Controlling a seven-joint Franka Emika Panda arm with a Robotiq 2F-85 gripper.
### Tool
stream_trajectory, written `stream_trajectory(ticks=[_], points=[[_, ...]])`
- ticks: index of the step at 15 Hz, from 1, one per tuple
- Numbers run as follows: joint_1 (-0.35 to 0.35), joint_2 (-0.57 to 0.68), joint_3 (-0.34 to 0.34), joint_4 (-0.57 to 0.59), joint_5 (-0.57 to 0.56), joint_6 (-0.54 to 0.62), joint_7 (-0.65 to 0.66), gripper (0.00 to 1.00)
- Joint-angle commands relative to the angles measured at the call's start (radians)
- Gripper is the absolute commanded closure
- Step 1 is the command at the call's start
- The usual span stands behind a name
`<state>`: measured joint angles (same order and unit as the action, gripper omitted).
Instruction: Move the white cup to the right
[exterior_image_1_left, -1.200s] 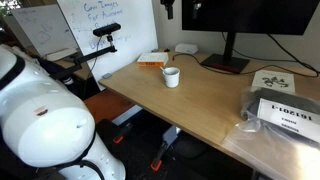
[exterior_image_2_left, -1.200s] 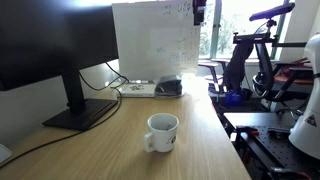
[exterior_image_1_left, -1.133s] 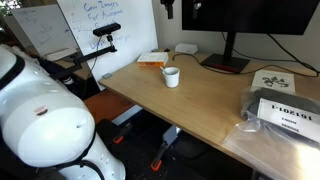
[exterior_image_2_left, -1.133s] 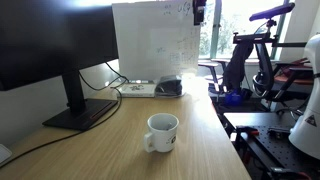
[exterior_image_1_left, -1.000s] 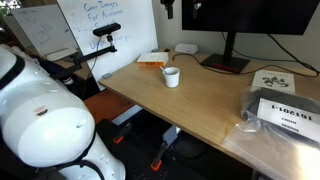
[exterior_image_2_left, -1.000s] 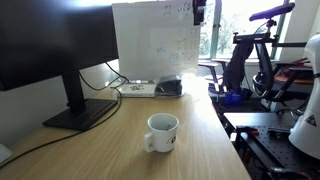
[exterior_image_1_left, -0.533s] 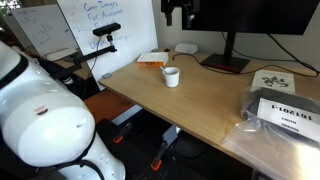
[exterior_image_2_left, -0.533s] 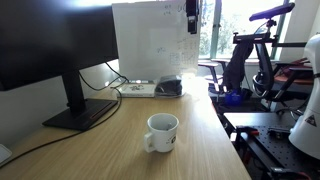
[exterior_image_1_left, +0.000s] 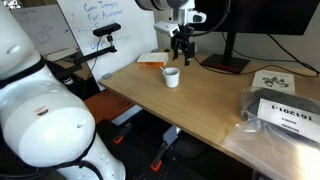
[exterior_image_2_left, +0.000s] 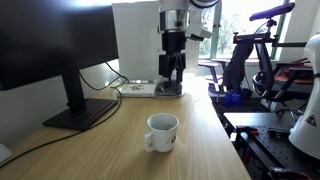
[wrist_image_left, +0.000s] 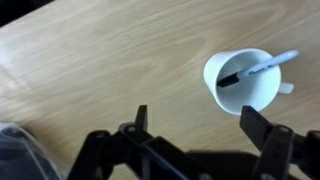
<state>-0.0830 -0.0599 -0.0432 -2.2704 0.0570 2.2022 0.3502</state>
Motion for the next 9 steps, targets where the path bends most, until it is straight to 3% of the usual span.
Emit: stream_trajectory(ticks=[1, 6, 9], points=[[0.002, 0.075, -0.020, 0.007, 0.104, 0.051, -0.124, 0.00], [-0.004, 0.167, -0.015, 0.038, 0.202, 0.028, -0.329, 0.00], [0.002, 0.214, -0.010, 0.064, 0.179, 0.028, -0.372, 0.00]])
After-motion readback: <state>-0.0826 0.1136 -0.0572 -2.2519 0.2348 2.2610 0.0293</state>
